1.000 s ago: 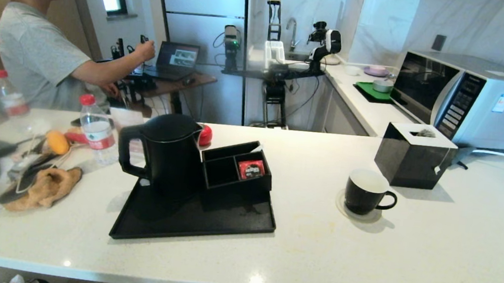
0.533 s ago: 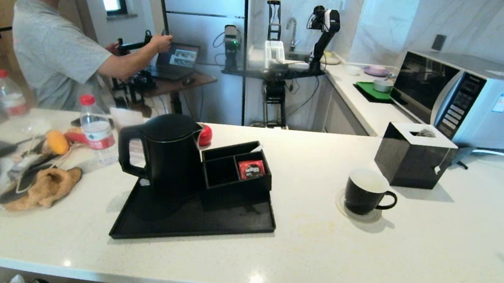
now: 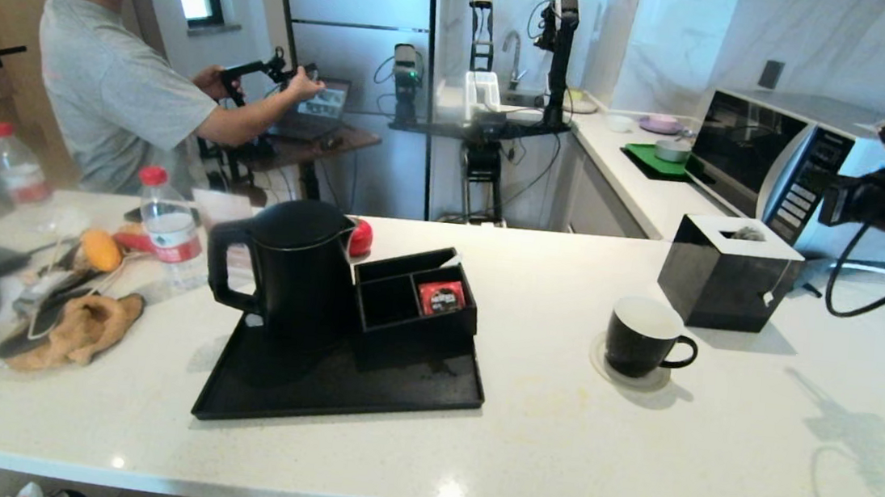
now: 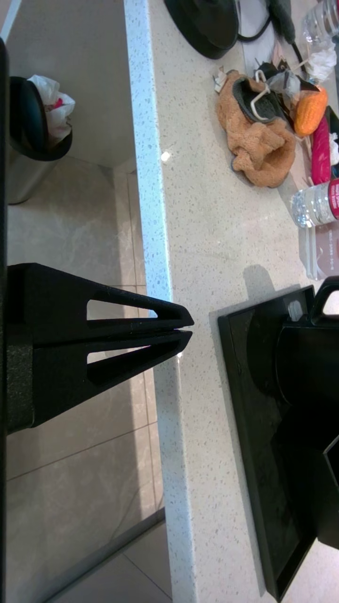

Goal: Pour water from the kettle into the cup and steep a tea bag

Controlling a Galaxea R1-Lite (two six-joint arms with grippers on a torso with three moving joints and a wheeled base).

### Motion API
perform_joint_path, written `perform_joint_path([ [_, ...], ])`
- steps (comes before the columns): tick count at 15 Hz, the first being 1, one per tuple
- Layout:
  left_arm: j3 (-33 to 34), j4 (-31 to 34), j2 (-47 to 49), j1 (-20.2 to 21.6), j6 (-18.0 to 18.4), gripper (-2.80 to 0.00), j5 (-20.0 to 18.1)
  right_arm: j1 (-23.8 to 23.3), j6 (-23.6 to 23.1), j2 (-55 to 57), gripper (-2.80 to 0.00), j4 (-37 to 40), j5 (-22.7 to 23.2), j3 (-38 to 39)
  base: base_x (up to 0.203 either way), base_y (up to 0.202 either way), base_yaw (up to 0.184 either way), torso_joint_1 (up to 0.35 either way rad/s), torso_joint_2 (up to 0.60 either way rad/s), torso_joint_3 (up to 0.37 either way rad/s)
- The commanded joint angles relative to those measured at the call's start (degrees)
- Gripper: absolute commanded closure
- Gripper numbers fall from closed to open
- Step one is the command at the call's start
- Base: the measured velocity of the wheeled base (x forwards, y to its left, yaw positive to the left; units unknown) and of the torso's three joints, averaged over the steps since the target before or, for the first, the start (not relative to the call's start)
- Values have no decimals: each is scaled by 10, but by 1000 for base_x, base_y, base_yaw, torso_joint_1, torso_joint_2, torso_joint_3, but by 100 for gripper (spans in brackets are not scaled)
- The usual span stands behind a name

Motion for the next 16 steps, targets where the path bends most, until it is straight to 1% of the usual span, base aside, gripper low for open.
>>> perform_joint_path([
  [1, 0, 1, 0, 0, 1, 0, 0, 12, -1, 42, 0, 19, -15, -36, 0, 0, 0, 0, 0, 0],
  [3, 0, 1, 0, 1, 1, 0, 0, 15, -1, 62, 0, 73, -35, -83, 0, 0, 0, 0, 0, 0],
  [4, 0, 1, 0, 0, 1, 0, 0, 16, -1, 68, 0, 113, -41, -107, 0, 0, 0, 0, 0, 0],
  [6, 0, 1, 0, 1, 1, 0, 0, 16, -1, 79, 0, 173, -58, -141, 0, 0, 0, 0, 0, 0],
  [9, 0, 1, 0, 0, 1, 0, 0, 16, 2, 87, 0, 230, -60, -182, 0, 0, 0, 0, 0, 0],
  [11, 0, 1, 0, 0, 0, 0, 0, 16, 3, 98, 0, 245, -60, -194, 0, 0, 0, 0, 0, 0],
  [16, 0, 1, 0, 0, 1, 0, 0, 19, 0, 123, 0, 240, -61, -194, 0, 0, 0, 0, 0, 0],
])
